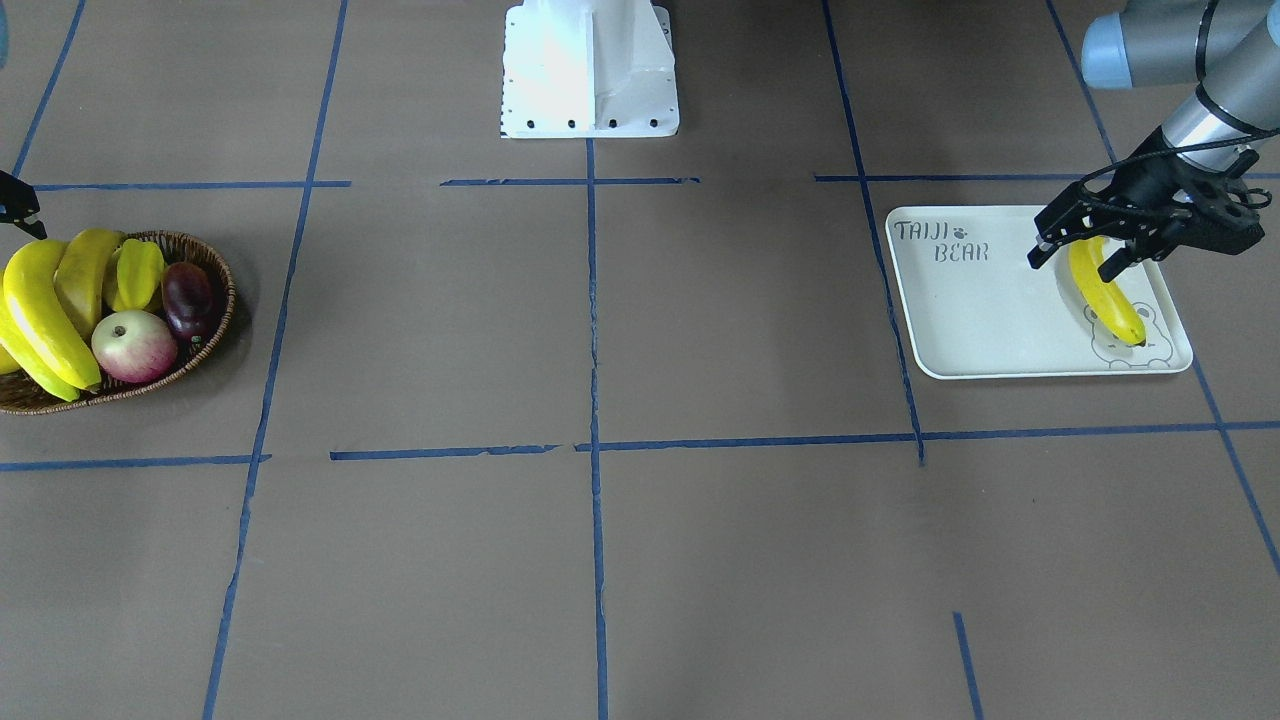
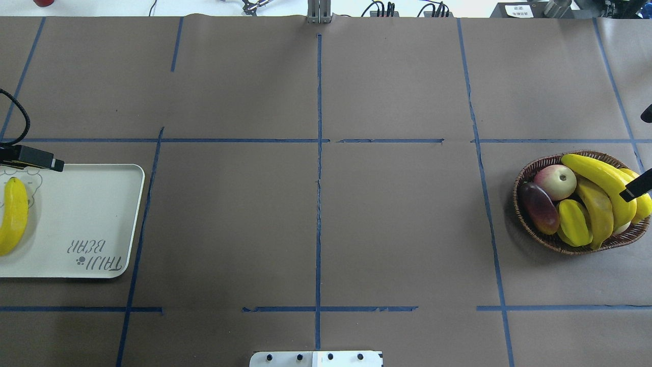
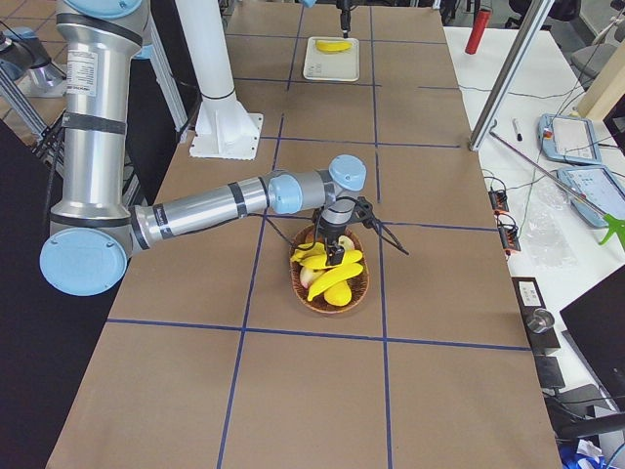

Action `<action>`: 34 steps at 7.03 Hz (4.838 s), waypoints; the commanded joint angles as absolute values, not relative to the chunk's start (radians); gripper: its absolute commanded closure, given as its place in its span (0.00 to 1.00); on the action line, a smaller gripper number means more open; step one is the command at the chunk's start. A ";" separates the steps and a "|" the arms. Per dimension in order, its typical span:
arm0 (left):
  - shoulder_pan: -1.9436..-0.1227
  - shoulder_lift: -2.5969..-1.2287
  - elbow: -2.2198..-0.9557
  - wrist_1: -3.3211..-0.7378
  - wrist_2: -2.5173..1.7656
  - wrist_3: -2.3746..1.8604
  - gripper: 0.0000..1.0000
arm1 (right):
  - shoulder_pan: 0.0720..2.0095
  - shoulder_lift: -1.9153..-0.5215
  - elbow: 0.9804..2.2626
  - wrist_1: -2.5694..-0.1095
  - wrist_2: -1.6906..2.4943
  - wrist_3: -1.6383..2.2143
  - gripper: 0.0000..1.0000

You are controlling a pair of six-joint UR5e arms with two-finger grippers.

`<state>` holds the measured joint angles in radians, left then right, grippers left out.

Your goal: Transfer all bananas from basket to plate

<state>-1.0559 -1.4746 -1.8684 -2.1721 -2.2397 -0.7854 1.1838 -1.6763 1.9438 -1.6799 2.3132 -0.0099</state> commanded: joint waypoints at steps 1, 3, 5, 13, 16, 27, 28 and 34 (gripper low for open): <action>-1.054 -1.476 -1.868 -2.174 -2.240 -0.784 0.00 | 1.183 -1.672 1.933 -1.678 2.341 0.047 0.02; -1.046 -1.476 -1.868 -2.174 -2.241 -0.785 0.00 | 1.183 -1.667 1.927 -1.678 2.364 0.069 0.03; -1.040 -1.480 -1.868 -2.174 -2.241 -0.785 0.00 | 1.184 -1.681 1.863 -1.485 2.361 0.191 0.04; -1.040 -1.480 -1.868 -2.174 -2.241 -0.784 0.00 | 1.174 -1.707 1.812 -1.276 2.347 0.325 0.12; -1.040 -1.480 -1.868 -2.175 -2.241 -0.784 0.00 | 1.172 -1.698 1.812 -1.278 2.342 0.325 0.13; -1.039 -1.480 -1.865 -2.175 -2.241 -0.779 0.00 | 1.169 -1.738 1.880 -1.293 2.359 0.319 0.98; -1.039 -1.480 -1.864 -2.175 -2.241 -0.779 0.00 | 1.189 -1.740 1.920 -1.296 2.376 0.319 0.98; -1.037 -1.547 -1.884 -2.215 -2.312 -1.105 0.00 | 0.973 -1.412 1.970 -1.263 2.309 0.855 0.95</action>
